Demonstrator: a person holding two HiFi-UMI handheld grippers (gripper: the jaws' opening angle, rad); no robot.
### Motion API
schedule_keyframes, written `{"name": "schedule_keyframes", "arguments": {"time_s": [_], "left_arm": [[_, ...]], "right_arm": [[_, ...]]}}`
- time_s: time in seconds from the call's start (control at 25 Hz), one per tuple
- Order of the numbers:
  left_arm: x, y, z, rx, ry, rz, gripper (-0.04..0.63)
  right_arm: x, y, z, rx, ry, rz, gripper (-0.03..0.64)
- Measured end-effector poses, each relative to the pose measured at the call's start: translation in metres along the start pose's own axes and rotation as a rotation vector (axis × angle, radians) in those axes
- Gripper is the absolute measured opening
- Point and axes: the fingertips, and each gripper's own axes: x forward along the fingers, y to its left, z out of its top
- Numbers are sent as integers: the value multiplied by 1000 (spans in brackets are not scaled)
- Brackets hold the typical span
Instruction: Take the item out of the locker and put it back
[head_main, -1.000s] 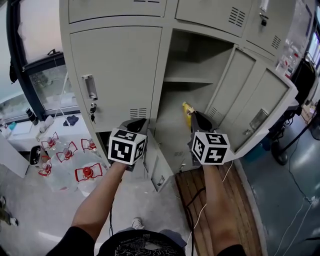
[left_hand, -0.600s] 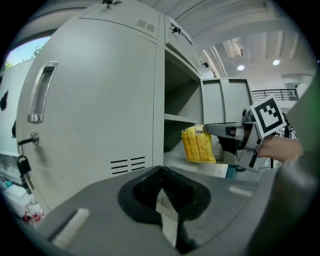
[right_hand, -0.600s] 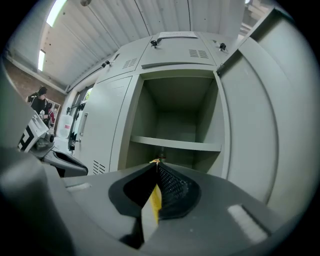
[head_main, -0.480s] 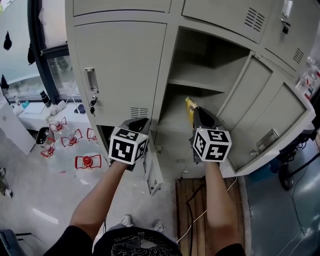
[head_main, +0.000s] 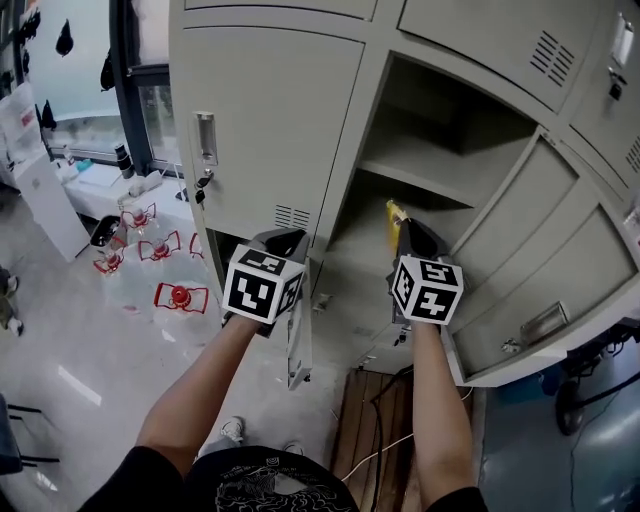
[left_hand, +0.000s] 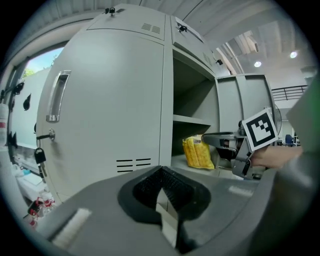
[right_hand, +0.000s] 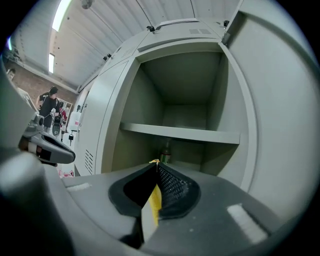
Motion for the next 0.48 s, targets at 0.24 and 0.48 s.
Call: {"name": "schedule_keyframes", "arguments": {"time_s": [0.24, 0.48], "left_arm": [[-4, 4, -3, -13, -1, 68, 0], [-5, 3, -11, -22, 17, 105, 0]], "right_arm": [[15, 6, -14, -45, 6, 37, 29], [25, 17, -27, -6, 10, 116, 29]]}}
